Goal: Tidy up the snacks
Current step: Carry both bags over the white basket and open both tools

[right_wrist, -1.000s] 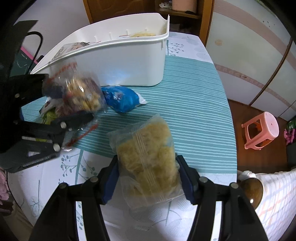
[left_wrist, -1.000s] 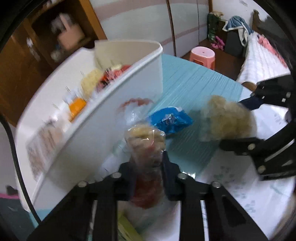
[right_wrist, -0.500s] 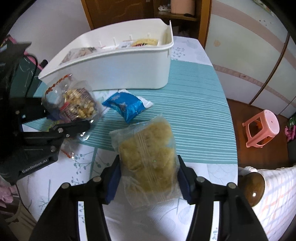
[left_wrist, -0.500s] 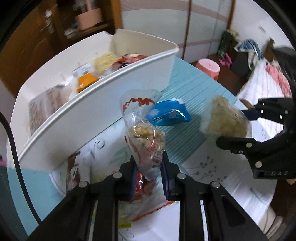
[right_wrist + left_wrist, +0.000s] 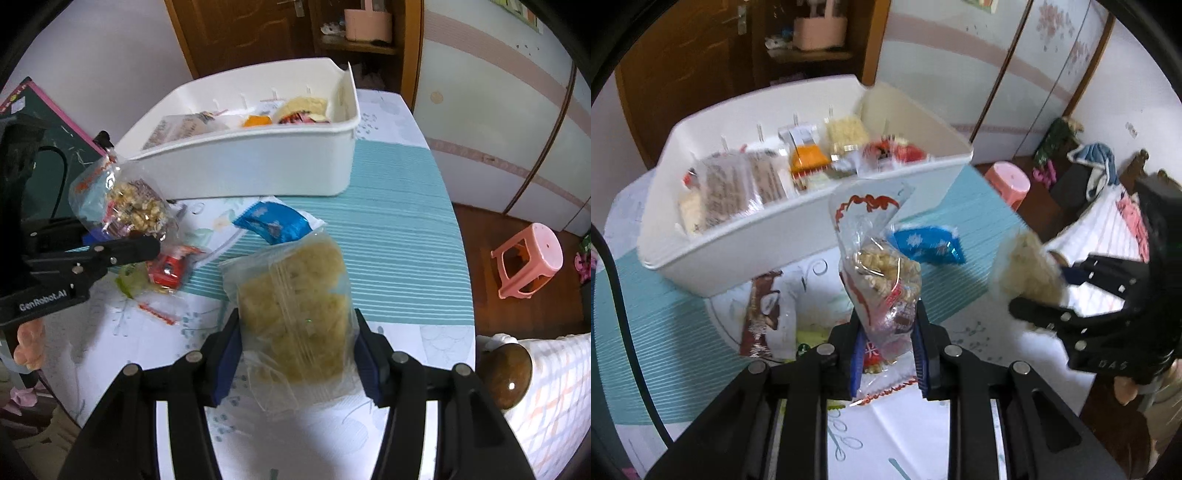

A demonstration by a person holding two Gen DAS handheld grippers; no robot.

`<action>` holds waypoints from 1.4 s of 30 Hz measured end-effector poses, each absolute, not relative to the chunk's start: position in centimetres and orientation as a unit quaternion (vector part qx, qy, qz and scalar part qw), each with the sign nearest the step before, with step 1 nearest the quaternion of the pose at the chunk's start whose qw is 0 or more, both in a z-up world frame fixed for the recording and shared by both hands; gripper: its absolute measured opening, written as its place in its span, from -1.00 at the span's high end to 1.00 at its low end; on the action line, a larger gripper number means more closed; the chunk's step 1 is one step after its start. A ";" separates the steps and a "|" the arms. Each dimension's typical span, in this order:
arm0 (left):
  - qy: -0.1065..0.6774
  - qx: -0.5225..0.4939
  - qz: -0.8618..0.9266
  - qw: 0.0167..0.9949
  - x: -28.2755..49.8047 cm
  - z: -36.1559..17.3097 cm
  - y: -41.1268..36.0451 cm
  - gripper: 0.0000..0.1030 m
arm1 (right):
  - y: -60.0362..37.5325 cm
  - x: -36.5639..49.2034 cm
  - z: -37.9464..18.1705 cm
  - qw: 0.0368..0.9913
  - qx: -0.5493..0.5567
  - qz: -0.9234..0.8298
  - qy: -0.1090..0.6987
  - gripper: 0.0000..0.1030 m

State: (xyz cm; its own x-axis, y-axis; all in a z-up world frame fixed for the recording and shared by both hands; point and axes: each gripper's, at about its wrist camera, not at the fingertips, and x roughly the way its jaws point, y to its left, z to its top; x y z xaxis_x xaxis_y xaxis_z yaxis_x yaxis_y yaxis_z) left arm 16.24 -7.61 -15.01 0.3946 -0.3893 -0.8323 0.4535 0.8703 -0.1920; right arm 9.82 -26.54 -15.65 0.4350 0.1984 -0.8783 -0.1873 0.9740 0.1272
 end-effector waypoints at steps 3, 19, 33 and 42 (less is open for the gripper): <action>0.482 0.024 -0.241 0.842 15.9 -12.9 -6.6 0.60 | -25.7 9.5 -14.1 0.850 0.012 0.127 0.511 -0.07; 0.406 0.033 -0.171 0.897 23.8 3.3 -2.0 0.59 | -21.9 18.2 0.4 0.893 0.015 0.124 0.433 -0.07; 0.419 0.012 -0.108 0.901 34.4 1.7 -1.8 -0.91 | -20.3 30.9 0.8 0.877 0.030 0.064 0.475 -0.12; 0.426 0.009 -0.087 0.900 34.5 -1.1 -0.7 -0.91 | -20.8 31.6 -2.2 0.866 0.049 0.061 0.493 -0.39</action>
State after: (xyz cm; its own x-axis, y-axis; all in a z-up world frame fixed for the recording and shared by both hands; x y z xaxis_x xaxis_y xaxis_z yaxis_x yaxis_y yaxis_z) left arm 34.48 -0.74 -1.11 0.6220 -0.1479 -0.7690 0.1637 0.9849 -0.0570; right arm 31.55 -20.81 -2.22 0.5064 0.1544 -0.8483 -0.0575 0.9877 0.1455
